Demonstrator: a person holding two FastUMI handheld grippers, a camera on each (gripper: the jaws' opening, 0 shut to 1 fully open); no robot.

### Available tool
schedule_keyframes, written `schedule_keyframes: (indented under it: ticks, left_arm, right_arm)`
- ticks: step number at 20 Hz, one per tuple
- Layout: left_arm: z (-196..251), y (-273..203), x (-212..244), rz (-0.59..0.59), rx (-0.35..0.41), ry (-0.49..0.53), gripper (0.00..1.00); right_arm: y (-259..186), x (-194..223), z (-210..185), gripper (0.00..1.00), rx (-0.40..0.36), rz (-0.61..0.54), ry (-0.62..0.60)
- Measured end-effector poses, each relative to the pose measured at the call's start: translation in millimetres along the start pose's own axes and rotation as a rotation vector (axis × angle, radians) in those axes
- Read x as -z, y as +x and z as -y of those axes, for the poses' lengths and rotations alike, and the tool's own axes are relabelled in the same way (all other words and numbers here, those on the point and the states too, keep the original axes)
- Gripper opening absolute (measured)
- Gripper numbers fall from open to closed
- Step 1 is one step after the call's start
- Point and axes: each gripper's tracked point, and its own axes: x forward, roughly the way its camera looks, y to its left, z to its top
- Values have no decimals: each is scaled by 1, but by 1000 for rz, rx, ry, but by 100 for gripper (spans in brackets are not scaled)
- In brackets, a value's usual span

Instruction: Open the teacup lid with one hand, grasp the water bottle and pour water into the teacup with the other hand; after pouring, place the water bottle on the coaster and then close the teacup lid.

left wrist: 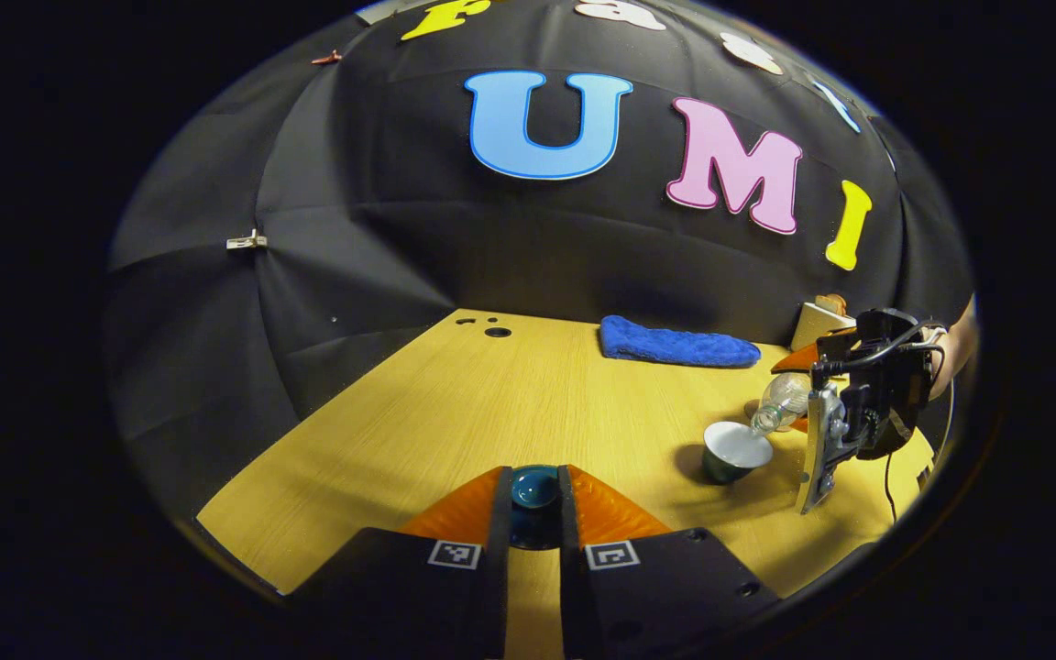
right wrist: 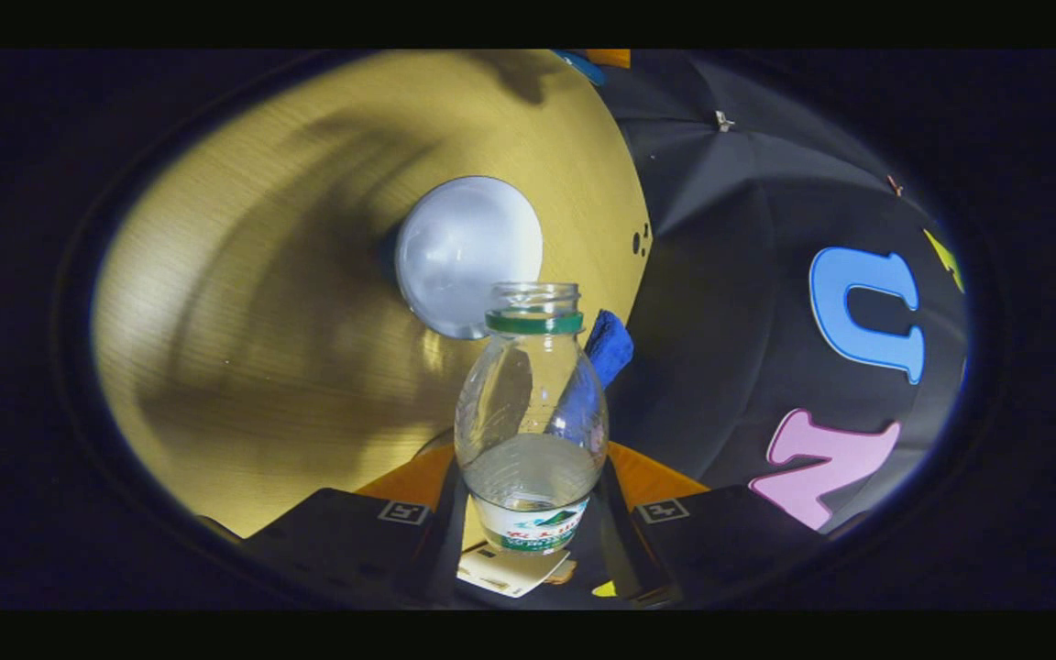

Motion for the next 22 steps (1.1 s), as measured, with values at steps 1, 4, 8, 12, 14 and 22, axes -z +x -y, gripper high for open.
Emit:
schedule_keyframes:
  ticks: [1,4,8,12,14,22]
  left_arm:
    - [-1,0,0,0,-1,2,24]
    - [-2,0,-1,1,-3,7,24]
    - [-4,-2,-2,2,-10,2,27]
    - [-6,-4,1,-2,-14,-1,27]
    - [-7,-5,2,-4,-16,0,27]
    - [-10,-4,1,0,-28,12,27]
  right_arm:
    - [0,0,1,66,1,1,-8]
    - [2,0,1,66,-4,2,-22]
    - [2,-1,3,66,-6,9,-54]
    - [2,-2,4,66,-12,27,-66]
    - [1,-3,4,66,-9,28,-76]
    - [5,0,9,66,-15,31,-138]
